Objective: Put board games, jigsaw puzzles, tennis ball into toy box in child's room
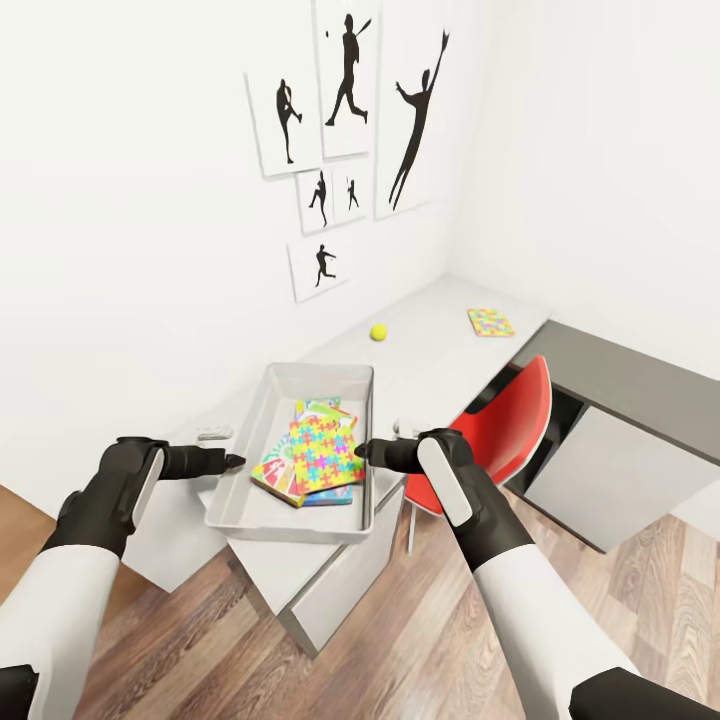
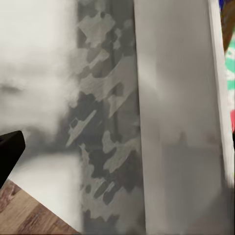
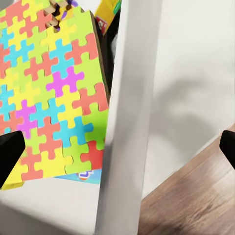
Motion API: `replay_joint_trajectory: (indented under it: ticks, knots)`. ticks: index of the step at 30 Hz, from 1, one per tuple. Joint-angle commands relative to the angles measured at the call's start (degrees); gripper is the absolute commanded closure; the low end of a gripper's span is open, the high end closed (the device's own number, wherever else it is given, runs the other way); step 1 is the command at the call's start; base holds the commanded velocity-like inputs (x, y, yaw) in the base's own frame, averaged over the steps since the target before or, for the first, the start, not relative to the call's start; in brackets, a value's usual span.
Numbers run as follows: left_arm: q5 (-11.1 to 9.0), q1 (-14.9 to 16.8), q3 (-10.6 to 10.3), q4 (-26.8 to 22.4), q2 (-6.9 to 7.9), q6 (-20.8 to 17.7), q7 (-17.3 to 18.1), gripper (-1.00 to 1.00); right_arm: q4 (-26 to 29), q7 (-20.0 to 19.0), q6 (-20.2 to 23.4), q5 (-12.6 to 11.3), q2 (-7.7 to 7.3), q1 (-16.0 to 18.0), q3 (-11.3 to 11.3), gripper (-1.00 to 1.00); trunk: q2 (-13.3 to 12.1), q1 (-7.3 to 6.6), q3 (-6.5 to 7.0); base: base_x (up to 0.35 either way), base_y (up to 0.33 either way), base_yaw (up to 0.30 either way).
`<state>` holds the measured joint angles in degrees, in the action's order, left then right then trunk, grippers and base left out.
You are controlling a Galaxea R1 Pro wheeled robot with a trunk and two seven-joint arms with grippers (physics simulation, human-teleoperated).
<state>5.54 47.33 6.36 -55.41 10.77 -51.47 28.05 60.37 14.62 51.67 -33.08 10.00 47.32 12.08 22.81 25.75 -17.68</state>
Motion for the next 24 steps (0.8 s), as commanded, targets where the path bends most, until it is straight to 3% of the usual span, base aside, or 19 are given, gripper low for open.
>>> replay_joint_trajectory:
  ticks: [1, 14, 17, 24]
  knots:
    - [0.6, 0.0, 0.1, -0.1, 0.01, -0.4, 0.7, -1.00, 0.1, 0.6, 0.1, -0.6, 0.00, 0.1, 0.0, -1.00, 0.1, 0.04, -0.02, 0.000, 0.000, 0.000]
    - [0.8, 0.0, 1.0, -2.8, 0.40, -1.4, 7.3, -1.00, 1.0, 0.5, 0.2, -0.6, 0.00, 0.0, 0.0, -1.00, 0.1, 0.04, 1.18, 0.000, 0.000, 0.000]
    - [0.8, 0.0, 2.1, -3.2, 0.53, -1.4, 7.9, -1.00, 2.5, 0.5, 0.2, -0.7, 0.00, 0.0, 0.0, -1.00, 0.1, 0.04, 1.46, 0.000, 0.000, 0.000]
    - [0.7, 0.0, 7.8, -4.5, 0.70, -1.4, 9.1, -1.00, 6.7, 0.2, 0.3, -0.7, 0.00, -0.2, -0.2, -1.00, 0.1, 0.04, 2.11, 0.000, 0.000, 0.000]
